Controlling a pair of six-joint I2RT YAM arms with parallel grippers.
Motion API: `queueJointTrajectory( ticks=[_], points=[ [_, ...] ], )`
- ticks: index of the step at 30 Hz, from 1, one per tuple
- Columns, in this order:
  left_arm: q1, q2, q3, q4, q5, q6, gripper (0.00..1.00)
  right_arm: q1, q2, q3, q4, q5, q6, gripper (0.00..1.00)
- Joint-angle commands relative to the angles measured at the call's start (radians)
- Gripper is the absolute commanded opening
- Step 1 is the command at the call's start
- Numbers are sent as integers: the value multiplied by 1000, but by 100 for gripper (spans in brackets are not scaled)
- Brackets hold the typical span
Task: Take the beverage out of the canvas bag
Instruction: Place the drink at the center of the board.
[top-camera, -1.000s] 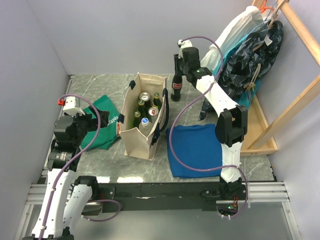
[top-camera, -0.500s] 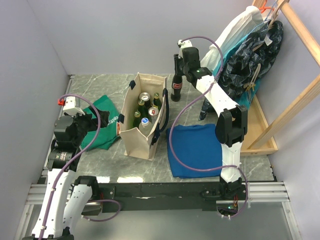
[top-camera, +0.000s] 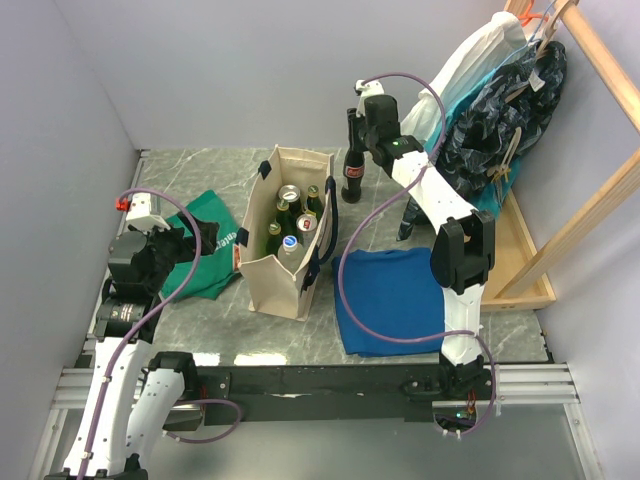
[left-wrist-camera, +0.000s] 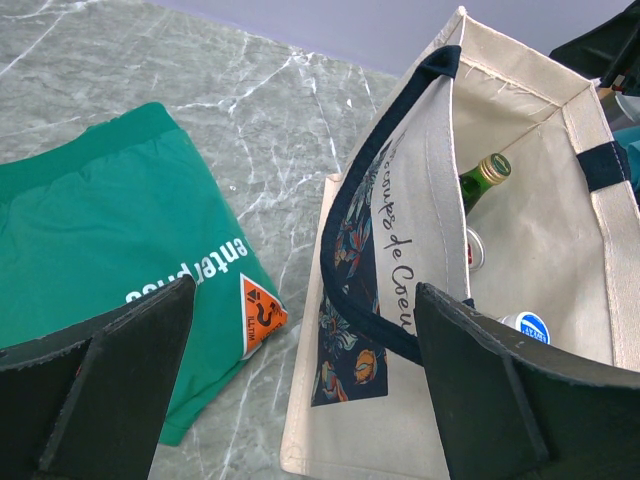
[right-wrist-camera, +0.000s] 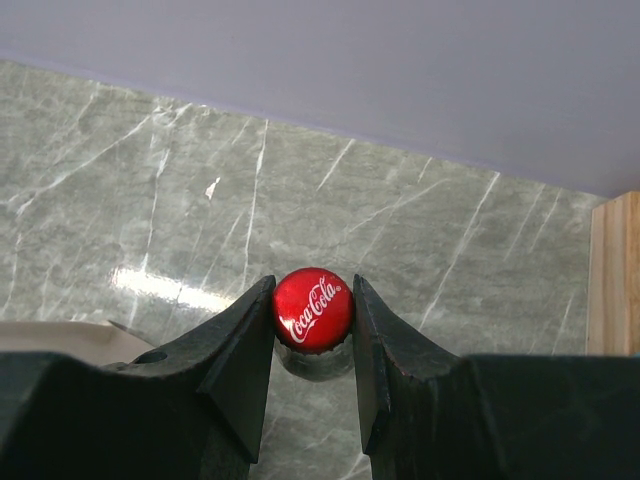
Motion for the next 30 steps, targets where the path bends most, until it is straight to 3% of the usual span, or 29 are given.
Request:
queueJointTrajectory(
  ticks=[1,13,15,30],
  points=[
    [0,-7,26,7,14,12,96,8,-51,-2,64,-20,6,24],
    [0,-7,26,8,22,17,96,8,-48,11,29,-7,20,39],
    [0,-9,24,8,24,17,96,8,-57,-5,46,-8,19,47],
    [0,-9,24,10,30,20,96,8,-91,-25,40,-14,10,48]
  ],
)
